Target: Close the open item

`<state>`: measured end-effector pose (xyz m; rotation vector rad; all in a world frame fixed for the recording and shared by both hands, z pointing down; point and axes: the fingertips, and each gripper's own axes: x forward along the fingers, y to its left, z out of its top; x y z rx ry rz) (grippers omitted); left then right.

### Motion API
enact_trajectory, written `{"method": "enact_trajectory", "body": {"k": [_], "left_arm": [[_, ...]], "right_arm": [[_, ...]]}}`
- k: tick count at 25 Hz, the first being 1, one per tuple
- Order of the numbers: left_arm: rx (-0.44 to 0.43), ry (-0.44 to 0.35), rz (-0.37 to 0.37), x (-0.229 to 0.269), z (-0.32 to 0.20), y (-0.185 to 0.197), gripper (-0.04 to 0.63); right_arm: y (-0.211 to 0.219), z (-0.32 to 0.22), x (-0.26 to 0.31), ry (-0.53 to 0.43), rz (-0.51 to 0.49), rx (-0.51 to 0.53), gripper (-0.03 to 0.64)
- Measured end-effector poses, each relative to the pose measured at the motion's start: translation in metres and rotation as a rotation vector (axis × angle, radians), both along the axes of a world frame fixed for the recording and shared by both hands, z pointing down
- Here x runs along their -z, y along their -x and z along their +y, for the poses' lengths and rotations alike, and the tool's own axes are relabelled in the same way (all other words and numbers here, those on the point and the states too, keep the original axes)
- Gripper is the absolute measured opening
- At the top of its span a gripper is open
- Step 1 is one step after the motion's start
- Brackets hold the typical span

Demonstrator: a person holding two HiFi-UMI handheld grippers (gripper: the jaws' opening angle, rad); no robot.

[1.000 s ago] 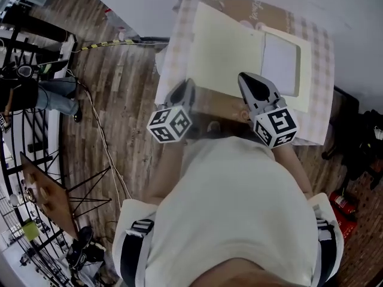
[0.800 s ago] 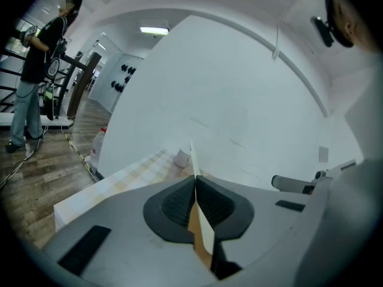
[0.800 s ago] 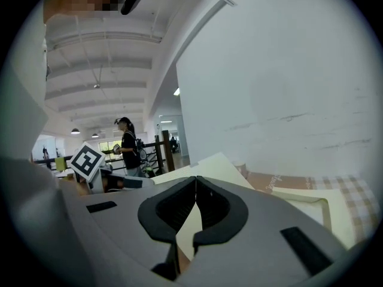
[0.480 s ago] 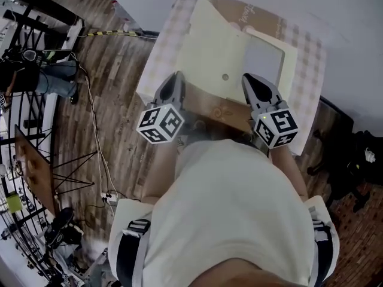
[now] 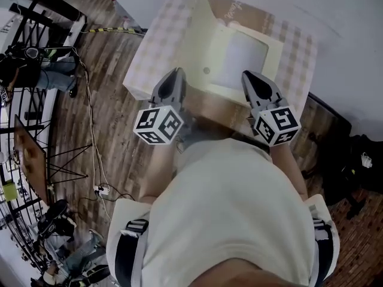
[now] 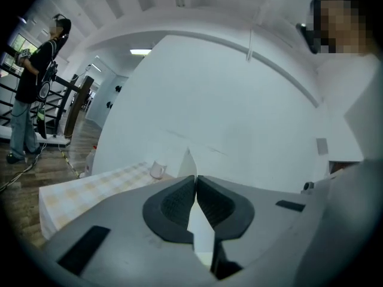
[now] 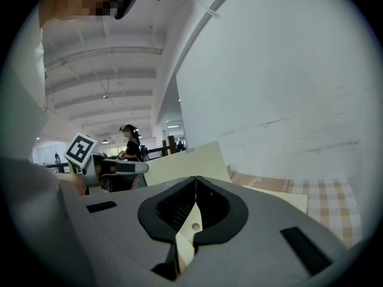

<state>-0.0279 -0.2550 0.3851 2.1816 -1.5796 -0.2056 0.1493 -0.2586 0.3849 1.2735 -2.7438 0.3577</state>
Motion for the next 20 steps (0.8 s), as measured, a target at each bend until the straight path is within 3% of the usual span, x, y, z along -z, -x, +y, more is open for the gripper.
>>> {"method": "enact_trajectory", "body": {"k": [12, 20], "left_arm": [[-0.068, -0.017, 0.003, -0.003, 0.031, -0.092, 0.012], [-0.203, 0.023, -0.017, -0.020, 0.041, -0.157, 0.017]], "right_arm": [[-0.086, 0.021, -0.006, 0.006, -0.006, -0.027, 0.000], [-0.130, 0.018, -0.015, 0.023, -0.026, -0.084, 0.000]]}}
